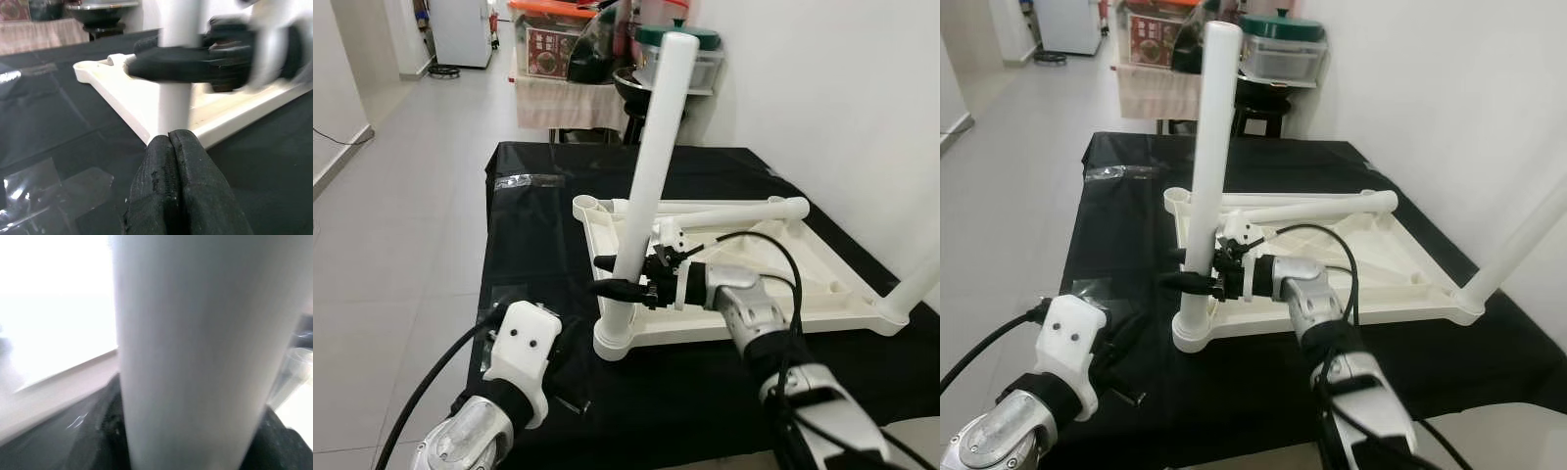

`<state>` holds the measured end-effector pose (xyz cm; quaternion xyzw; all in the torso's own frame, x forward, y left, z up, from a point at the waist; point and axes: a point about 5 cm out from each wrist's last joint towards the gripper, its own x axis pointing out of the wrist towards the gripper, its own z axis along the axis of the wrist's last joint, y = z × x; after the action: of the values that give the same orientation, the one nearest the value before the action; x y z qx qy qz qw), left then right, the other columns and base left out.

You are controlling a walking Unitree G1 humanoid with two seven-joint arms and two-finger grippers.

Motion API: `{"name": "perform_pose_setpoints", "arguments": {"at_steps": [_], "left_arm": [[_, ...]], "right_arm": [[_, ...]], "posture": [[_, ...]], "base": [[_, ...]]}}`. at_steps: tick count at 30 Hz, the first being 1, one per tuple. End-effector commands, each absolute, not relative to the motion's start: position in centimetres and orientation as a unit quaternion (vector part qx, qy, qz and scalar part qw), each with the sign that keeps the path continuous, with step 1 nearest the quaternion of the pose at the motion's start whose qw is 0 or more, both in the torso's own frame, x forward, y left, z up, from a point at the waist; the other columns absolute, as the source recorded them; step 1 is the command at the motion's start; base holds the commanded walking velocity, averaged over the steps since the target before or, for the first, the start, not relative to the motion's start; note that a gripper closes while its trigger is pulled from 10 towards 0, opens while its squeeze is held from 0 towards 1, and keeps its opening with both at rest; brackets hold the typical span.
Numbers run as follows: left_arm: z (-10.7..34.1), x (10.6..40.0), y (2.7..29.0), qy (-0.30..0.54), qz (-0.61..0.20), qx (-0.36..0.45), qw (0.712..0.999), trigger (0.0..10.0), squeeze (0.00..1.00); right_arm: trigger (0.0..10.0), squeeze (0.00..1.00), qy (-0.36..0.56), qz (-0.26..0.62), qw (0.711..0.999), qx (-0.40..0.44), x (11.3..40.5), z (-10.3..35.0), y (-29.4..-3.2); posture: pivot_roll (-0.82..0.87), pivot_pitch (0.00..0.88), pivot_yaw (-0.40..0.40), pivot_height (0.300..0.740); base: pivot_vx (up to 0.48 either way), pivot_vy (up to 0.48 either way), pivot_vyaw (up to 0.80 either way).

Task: Building children table

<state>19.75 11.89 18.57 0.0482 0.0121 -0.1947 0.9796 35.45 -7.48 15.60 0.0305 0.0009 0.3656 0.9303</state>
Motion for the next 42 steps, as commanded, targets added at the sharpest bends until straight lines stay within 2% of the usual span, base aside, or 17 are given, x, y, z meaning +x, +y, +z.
{"name": "perform_pose_setpoints", "arguments": {"at_steps": [1,5,13,14,16,17,20,21,22,24,26,27,28,37,39,40,42], "left_arm": [[18.5,19.5,11.9,0.019,-0.199,0.046,0.979,10.0,0.0],[18.3,19.5,11.9,0.023,-0.2,0.046,0.978,10.0,0.0],[18.4,19.5,11.8,0.023,-0.202,0.046,0.978,10.0,0.0],[18.4,19.5,11.9,0.022,-0.201,0.046,0.978,10.0,0.0],[18.4,19.5,11.9,0.022,-0.2,0.046,0.979,10.0,0.0],[18.4,19.5,11.9,0.022,-0.202,0.046,0.978,10.0,0.0],[18.3,19.4,11.9,0.023,-0.203,0.046,0.978,10.0,0.0],[18.3,19.4,11.8,0.024,-0.204,0.046,0.978,10.0,0.0],[18.3,19.4,11.8,0.024,-0.204,0.046,0.978,10.0,0.0],[18.3,19.5,11.9,0.024,-0.203,0.047,0.978,10.0,0.0],[18.3,19.5,11.9,0.024,-0.203,0.047,0.978,10.0,0.0],[18.3,19.5,11.9,0.025,-0.202,0.047,0.978,10.0,0.0],[18.3,19.5,11.9,0.025,-0.202,0.047,0.978,10.0,0.0],[18.1,19.4,11.6,0.027,-0.202,0.046,0.978,10.0,0.0],[18.1,19.3,11.6,0.029,-0.2,0.047,0.978,10.0,0.0],[18.0,19.3,11.6,0.029,-0.2,0.047,0.978,10.0,0.0],[18.0,19.3,11.6,0.029,-0.199,0.047,0.978,10.0,0.0]], "right_arm": [[0.0,0.0,0.09,0.175,0.98,0.009,34.2,11.4,-10.1],[0.0,0.0,0.112,0.267,0.957,-0.009,32.0,9.4,-7.6],[0.0,0.0,0.108,0.261,0.959,-0.031,32.9,10.3,-7.7],[5.1,0.0,0.112,0.25,0.961,-0.039,32.9,10.5,-7.6],[5.1,0.0,0.114,0.237,0.964,-0.045,32.7,10.7,-7.4],[10.0,0.0,0.111,0.237,0.964,-0.045,32.8,11.0,-7.3],[10.0,0.0,0.108,0.24,0.964,-0.044,32.9,11.3,-7.3],[10.0,1.0,0.1,0.272,0.957,-0.029,33.1,11.8,-7.1],[10.0,1.0,0.1,0.272,0.957,-0.029,33.1,11.8,-7.1],[10.0,1.0,0.066,0.402,0.913,-0.009,33.2,13.3,-6.6],[10.0,1.0,0.066,0.402,0.913,-0.009,33.2,13.3,-6.6],[10.0,0.95,0.051,0.463,0.885,-0.019,33.2,13.7,-6.7],[10.0,0.0,0.047,0.502,0.863,-0.031,33.3,13.9,-6.9],[10.0,0.0,0.054,0.54,0.84,-0.011,35.8,15.5,-7.2],[4.8,0.0,0.057,0.549,0.834,0.0,36.3,15.9,-7.4],[0.0,0.0,0.058,0.555,0.83,0.004,36.6,16.1,-7.6],[0.0,0.0,0.059,0.559,0.827,0.006,36.7,16.3,-7.8]], "posture": [[0.15,0.0,-0.153,0.74],[0.14,0.0,-0.14,0.74],[0.14,0.0,-0.147,0.74],[0.15,0.0,-0.146,0.74],[0.15,0.0,-0.146,0.74],[0.15,0.0,-0.143,0.74],[0.15,0.0,-0.143,0.74],[0.15,0.0,-0.146,0.74],[0.15,0.0,-0.146,0.74],[0.16,0.0,-0.149,0.74],[0.16,0.0,-0.149,0.74],[0.16,0.0,-0.154,0.74],[0.16,0.0,-0.156,0.74],[0.19,0.0,-0.163,0.74],[0.2,0.0,-0.17,0.74],[0.2,0.0,-0.174,0.74],[0.2,0.0,-0.174,0.74]], "base": [[0.0,0.0,0.0],[0.0,0.0,0.0],[0.0,0.0,0.0],[0.0,0.0,0.0],[0.0,0.0,0.0],[0.0,0.0,0.0],[0.0,0.0,0.0],[0.0,0.0,0.0],[0.0,0.0,0.0],[0.0,0.0,0.0],[0.0,0.0,0.0],[0.0,0.0,0.0],[0.0,0.0,0.0],[0.0,0.0,0.0],[0.0,0.0,0.0],[0.0,0.0,0.0],[0.0,0.0,0.0]]}}
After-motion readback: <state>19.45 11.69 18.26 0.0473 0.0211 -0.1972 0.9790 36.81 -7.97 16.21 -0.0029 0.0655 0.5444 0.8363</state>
